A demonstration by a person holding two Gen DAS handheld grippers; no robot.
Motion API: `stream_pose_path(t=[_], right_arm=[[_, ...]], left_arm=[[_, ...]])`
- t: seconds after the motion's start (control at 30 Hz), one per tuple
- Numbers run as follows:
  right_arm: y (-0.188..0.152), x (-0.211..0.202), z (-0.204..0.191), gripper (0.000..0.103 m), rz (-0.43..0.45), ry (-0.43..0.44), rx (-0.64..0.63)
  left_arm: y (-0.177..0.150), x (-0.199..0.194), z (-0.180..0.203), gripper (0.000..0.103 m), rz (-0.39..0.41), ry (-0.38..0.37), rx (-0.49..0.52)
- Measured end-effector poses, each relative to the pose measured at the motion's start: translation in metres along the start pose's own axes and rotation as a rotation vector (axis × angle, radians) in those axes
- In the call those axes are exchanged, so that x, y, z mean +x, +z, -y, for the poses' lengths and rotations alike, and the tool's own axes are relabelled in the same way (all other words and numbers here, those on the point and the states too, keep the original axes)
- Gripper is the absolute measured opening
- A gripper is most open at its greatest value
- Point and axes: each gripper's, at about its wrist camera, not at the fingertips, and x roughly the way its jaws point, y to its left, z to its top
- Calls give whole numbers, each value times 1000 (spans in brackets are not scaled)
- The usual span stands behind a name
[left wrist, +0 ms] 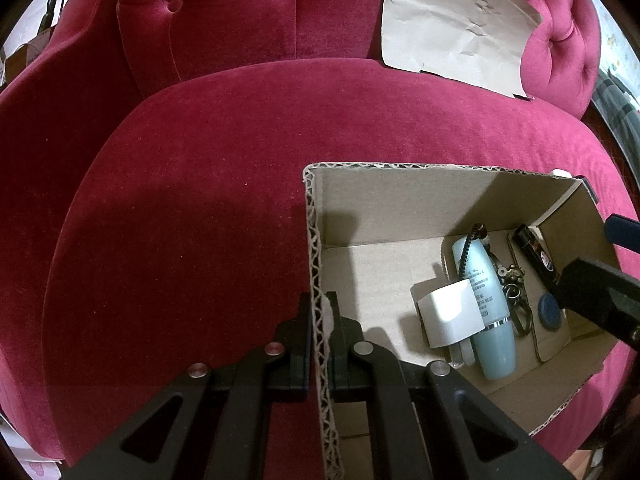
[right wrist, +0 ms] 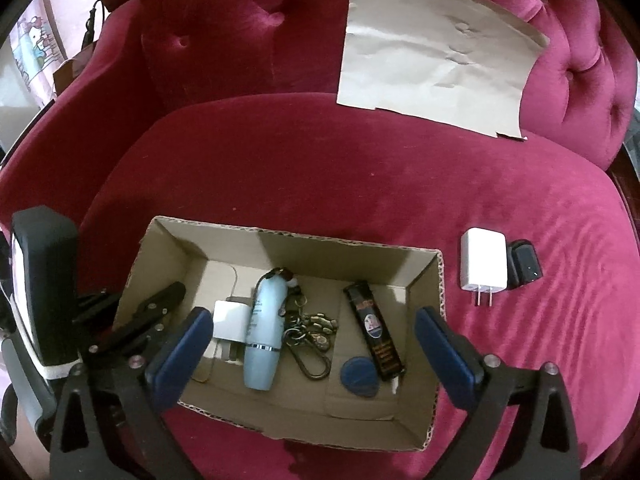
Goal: Organize rigid objects
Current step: 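Open the right gripper to drop the key fob into the box, then move the right gripper to the black cylindrical cap and close on it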
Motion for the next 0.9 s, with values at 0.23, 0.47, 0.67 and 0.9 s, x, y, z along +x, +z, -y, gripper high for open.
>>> stream_pose_path(t=[0.23,0.47,0.67,0.9], right_arm=[[1,-5,1,103,13,3,-1],[7,-11,10,103,18,-7,8],[9,-18,20,103,12,-22,9],[15,-28,43,103,28,-44,19]], left_arm=[[0,0,0,5,0,1,1],[0,0,0,5,0,2,1],[0,1,0,5,0,2,1],[0,1,0,5,-1,3,3]])
